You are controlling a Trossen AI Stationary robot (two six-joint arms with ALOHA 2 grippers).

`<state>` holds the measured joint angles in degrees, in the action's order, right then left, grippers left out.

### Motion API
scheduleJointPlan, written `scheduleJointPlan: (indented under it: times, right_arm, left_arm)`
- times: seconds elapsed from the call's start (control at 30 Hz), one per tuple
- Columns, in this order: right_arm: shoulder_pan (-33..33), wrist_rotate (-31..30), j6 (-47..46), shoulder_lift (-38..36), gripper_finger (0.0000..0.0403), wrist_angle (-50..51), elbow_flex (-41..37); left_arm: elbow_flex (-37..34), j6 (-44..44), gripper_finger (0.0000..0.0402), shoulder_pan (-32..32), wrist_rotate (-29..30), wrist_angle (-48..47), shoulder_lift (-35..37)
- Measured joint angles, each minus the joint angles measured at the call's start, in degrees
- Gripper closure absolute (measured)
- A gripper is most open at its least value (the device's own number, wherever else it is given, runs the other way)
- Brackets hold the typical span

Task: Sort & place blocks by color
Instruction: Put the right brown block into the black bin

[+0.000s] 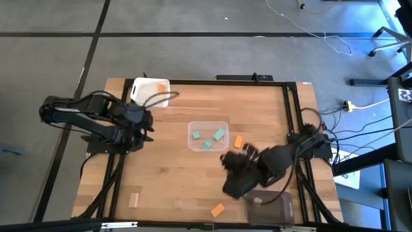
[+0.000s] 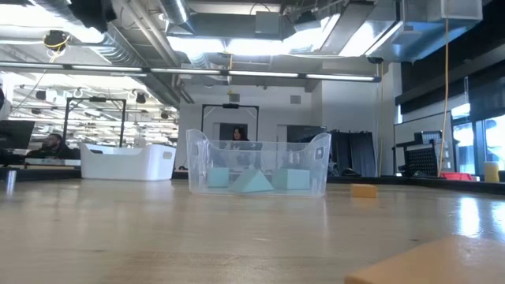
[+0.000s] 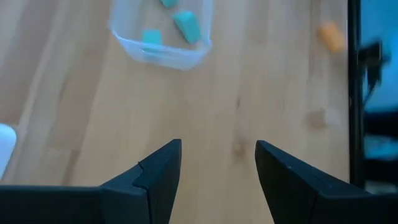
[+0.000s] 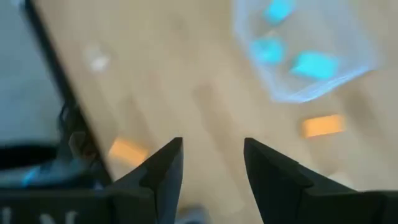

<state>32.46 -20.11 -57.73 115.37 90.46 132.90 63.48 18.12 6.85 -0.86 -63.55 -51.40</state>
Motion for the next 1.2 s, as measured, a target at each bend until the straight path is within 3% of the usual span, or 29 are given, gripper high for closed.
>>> scheduleJointPlan:
  times: [0.13,0.37,0.53,0.7,0.97,1.2]
  right_arm:
    - [-1.15,-8.69,4.83,-3.89,0.0232,-0.90,0.57]
    - [-2.24,-19.67,15.57,-11.18,0.0232,-0.47,1.12]
    - [-2.96,-24.88,22.01,-15.48,0.0232,-0.44,1.10]
    - [-4.18,-27.10,26.60,-17.71,0.0232,-0.41,1.09]
    - [-5.26,-27.42,32.90,-18.66,0.0232,-0.42,1.08]
    - [-5.26,-27.35,34.44,-18.66,0.0232,-0.42,1.08]
  left_arm:
    - [0.00,-2.16,0.0204,2.21,-4.50,1.51,-2.54]
    - [0.00,0.20,0.0204,11.89,-4.68,3.60,-8.49]
    - [0.00,7.88,0.0204,19.76,-4.51,9.24,-14.38]
    - [0.02,16.64,0.0204,26.98,0.33,20.33,-20.74]
    - [0.02,21.49,0.0204,34.76,10.21,33.57,-33.42]
    - [0.02,25.24,0.0204,37.29,10.68,40.28,-43.27]
